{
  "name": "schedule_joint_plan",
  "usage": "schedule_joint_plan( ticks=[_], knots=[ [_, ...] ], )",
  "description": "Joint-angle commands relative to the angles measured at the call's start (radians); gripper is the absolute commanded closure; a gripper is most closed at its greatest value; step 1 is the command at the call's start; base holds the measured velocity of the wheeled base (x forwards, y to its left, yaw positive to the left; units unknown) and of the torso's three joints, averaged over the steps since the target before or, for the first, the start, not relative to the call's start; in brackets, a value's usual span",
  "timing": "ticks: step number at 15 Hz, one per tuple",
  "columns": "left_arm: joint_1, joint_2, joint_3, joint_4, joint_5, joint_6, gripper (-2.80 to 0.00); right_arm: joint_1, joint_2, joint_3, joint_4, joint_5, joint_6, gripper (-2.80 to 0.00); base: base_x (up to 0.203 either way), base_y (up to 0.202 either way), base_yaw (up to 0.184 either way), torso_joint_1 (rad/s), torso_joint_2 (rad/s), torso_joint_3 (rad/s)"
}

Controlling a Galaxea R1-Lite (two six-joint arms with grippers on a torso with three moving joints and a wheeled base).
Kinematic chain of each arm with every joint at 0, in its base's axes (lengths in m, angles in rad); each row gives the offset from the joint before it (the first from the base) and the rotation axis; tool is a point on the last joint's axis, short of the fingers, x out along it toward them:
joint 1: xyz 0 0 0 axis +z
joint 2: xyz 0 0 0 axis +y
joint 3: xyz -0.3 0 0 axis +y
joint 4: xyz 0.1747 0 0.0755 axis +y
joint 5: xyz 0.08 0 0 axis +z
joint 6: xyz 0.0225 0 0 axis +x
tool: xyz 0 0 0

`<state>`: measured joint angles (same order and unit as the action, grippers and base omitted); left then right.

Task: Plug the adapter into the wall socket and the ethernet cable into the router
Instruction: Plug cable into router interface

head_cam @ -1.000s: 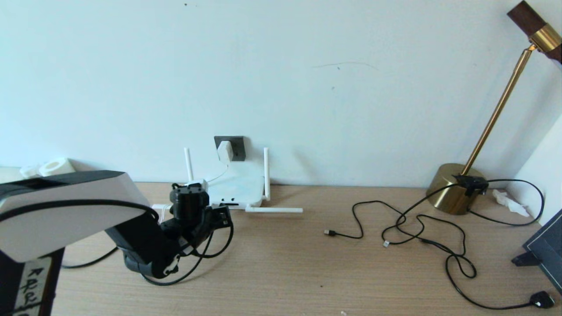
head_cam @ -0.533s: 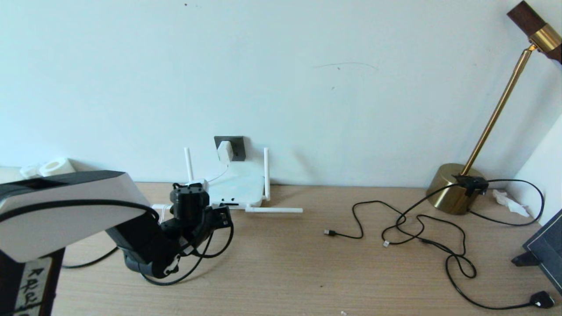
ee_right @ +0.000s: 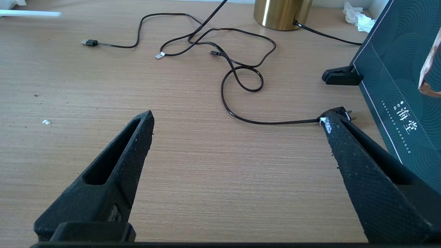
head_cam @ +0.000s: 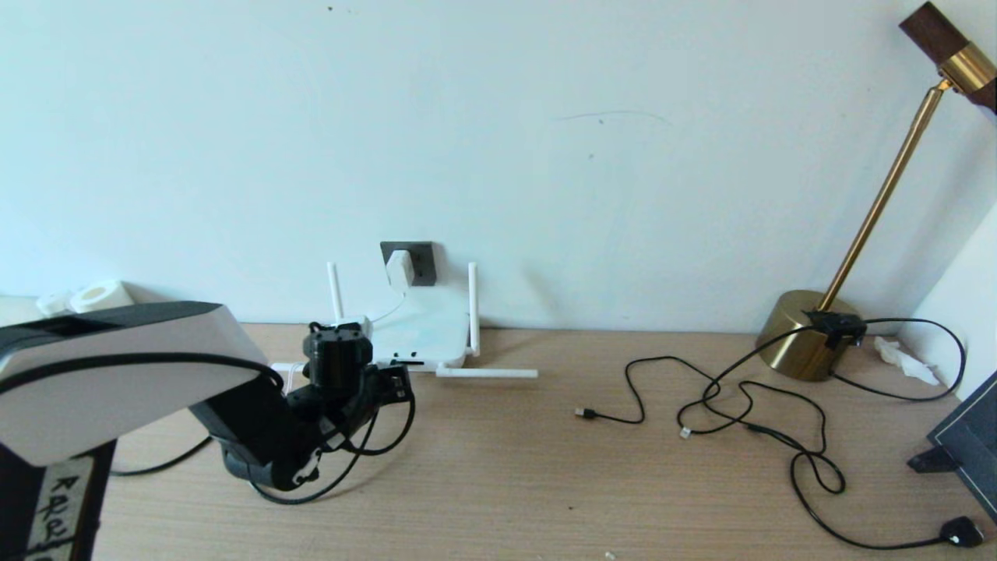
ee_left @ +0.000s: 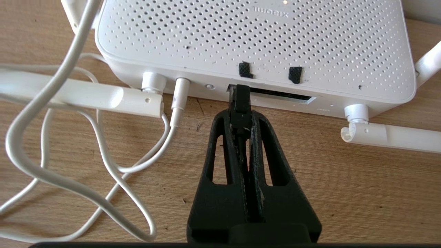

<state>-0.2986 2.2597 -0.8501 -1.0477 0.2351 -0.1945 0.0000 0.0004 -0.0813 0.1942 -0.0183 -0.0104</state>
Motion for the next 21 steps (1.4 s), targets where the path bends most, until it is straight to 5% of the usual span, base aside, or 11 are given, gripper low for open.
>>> schedule_joint_plan(
  ticks=[1, 21],
  knots=[
    [0.001, 0.008, -0.003, -0.008, 0.001, 0.006, 0.00, 0.000, 0.000, 0.000, 0.001, 0.000, 0.000, -2.80, 0.000, 0.000, 0.000, 0.000, 0.00, 0.000],
    [0.026, 0.035, -0.010, -0.011, 0.001, 0.019, 0.00, 0.000, 0.000, 0.000, 0.001, 0.000, 0.000, -2.80, 0.000, 0.000, 0.000, 0.000, 0.00, 0.000]
  ],
)
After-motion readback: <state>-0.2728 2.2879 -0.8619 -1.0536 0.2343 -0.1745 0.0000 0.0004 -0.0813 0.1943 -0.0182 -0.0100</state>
